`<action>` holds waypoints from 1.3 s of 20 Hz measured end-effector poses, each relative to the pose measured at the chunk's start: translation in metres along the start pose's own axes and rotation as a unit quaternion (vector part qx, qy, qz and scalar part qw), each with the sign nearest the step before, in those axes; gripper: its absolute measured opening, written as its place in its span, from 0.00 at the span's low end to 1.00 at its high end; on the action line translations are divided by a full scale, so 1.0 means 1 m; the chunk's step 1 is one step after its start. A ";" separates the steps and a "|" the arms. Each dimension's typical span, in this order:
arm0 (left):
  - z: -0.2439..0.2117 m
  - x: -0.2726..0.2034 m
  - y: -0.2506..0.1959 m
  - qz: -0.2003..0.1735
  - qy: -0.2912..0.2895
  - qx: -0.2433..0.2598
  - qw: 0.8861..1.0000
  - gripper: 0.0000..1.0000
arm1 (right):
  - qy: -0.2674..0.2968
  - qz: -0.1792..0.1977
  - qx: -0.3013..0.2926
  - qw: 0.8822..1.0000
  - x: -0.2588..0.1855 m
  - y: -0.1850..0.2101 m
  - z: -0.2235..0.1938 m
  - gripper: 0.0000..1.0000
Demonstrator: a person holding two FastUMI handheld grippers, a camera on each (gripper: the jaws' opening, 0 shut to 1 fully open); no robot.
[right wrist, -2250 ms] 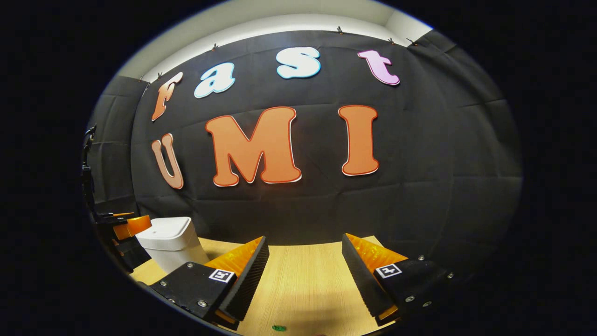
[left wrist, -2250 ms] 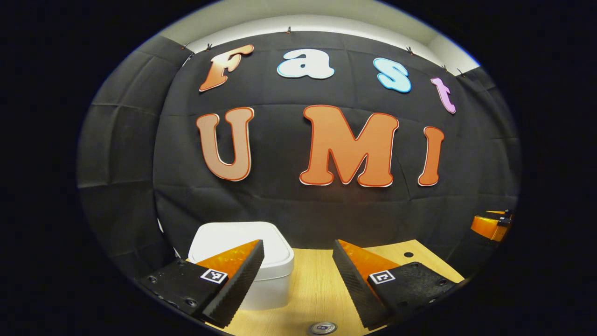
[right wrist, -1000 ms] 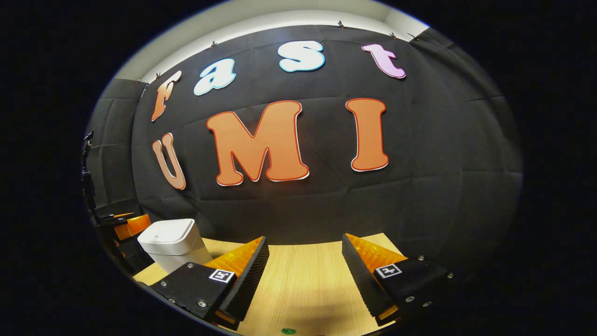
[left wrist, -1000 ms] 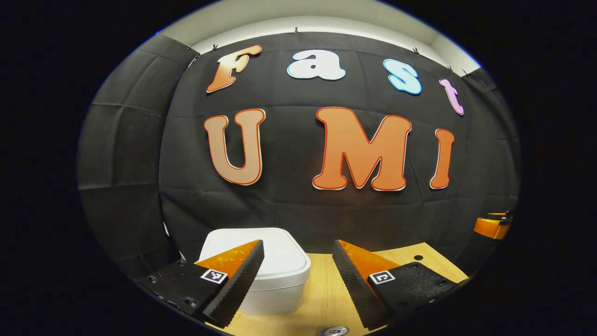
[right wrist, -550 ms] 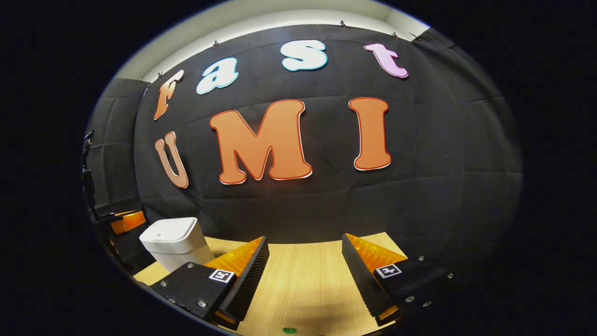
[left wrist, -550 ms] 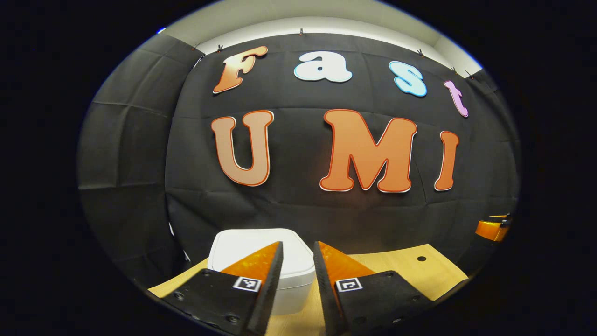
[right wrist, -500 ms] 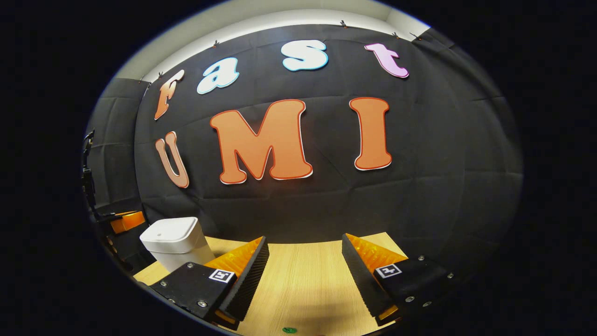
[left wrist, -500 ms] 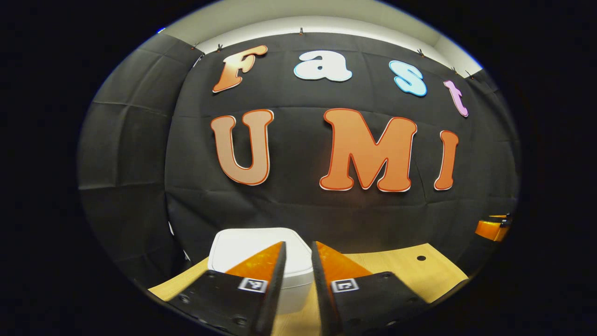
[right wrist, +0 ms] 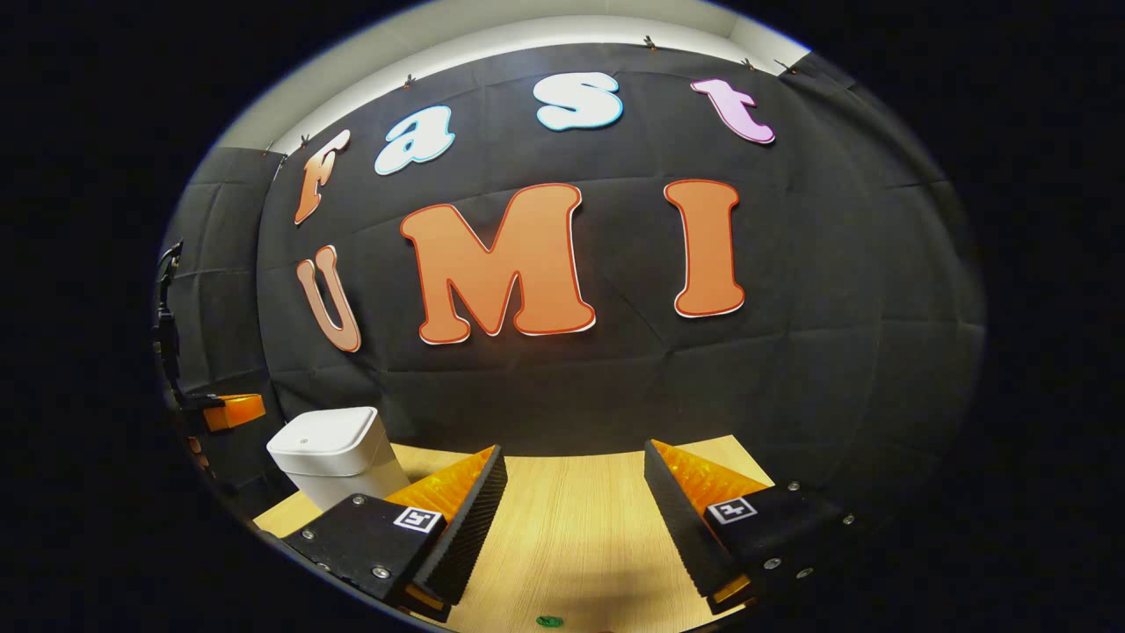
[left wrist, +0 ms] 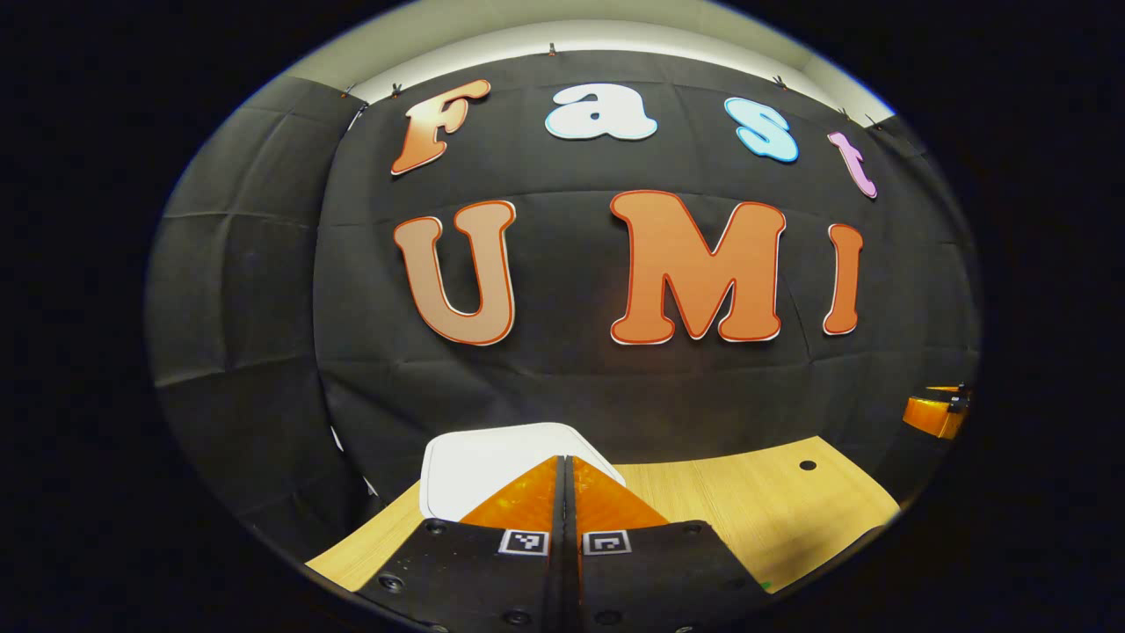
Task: Press the lid of the desktop garbage bin to open it, pick up the crumpled paper on the desktop and throw it into the bin, then pick up the pop can on the desktop and drop it into the bin, and finally close the garbage bin lid.
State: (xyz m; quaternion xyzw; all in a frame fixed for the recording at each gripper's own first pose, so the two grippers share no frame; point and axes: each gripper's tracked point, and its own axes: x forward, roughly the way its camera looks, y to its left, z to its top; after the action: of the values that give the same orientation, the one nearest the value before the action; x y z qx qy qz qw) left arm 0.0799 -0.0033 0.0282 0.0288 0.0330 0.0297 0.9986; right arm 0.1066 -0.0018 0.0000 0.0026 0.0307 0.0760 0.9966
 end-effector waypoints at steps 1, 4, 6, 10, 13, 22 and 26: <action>0.007 0.003 0.003 -0.005 -0.001 -0.002 1.000 0.00 | 0.003 0.002 0.001 1.000 0.001 0.001 -0.002 0.94; 0.019 0.018 0.012 -0.026 0.014 -0.015 0.999 0.00 | 0.009 0.005 -0.001 1.000 0.004 0.004 -0.005 0.94; 0.020 0.026 0.017 -0.042 0.039 -0.019 0.998 0.00 | 0.015 0.010 0.001 1.000 0.006 0.008 -0.008 0.94; 0.024 0.045 0.034 -0.059 0.069 -0.014 0.996 0.00 | 0.027 0.007 -0.006 1.000 0.007 0.008 -0.016 0.94; -0.001 0.057 0.032 -0.079 0.125 -0.049 0.988 0.00 | 0.037 0.007 -0.004 0.999 0.010 0.009 -0.020 0.94; -0.070 0.080 0.050 -0.068 0.229 -0.029 0.971 0.00 | 0.051 -0.006 -0.004 0.999 0.013 0.008 -0.031 0.94; -0.108 0.068 0.043 -0.086 0.298 -0.028 0.950 0.00 | 0.055 -0.008 0.000 0.998 0.016 0.008 -0.034 0.94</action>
State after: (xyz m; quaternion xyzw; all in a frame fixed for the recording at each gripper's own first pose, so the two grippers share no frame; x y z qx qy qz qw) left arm 0.1383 0.0496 -0.0811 -0.0122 0.3304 -0.0478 0.9426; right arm 0.1188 0.0088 -0.0343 -0.0019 0.0852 0.0679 0.9940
